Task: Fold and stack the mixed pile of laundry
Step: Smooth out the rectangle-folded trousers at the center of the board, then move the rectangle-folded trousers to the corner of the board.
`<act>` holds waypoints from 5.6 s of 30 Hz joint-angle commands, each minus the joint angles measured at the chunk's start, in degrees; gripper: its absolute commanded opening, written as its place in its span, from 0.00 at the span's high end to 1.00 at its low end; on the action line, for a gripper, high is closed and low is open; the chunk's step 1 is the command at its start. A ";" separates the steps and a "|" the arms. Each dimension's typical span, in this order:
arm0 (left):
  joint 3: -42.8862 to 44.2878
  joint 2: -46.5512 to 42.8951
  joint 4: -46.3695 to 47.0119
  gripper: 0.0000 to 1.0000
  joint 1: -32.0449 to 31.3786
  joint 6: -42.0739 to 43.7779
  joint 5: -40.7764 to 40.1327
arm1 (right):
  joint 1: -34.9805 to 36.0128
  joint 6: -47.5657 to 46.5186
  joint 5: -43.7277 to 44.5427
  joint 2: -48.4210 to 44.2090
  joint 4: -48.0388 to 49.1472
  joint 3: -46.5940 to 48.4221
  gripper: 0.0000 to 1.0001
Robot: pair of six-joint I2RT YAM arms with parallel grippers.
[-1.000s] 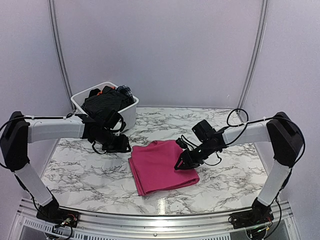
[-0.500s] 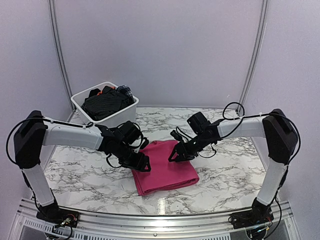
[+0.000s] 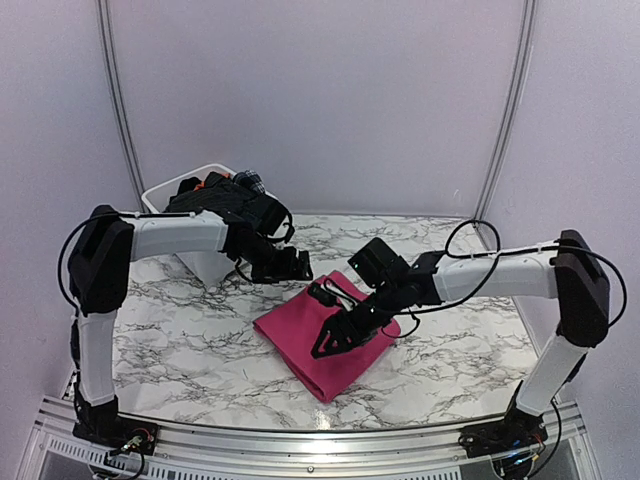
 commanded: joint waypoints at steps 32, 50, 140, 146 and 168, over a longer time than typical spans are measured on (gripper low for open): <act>-13.99 -30.59 -3.99 0.01 7.91 -3.26 -6.56 | -38.03 -18.74 33.46 18.59 -12.09 14.29 0.13; -11.93 -28.09 -4.28 0.01 8.72 -2.05 -5.76 | -26.33 -8.78 17.59 7.36 -16.80 18.88 0.15; -5.59 -31.71 -6.33 0.01 23.06 1.57 -7.82 | -47.64 -19.08 43.33 16.07 -19.56 45.00 0.02; 3.27 -26.94 -7.59 0.01 26.92 4.29 -7.17 | -46.06 -16.18 40.52 6.76 -16.69 46.42 0.01; 26.78 -1.73 -18.43 0.87 25.46 12.56 -16.02 | -52.06 -6.93 15.21 -7.95 -9.41 21.40 0.01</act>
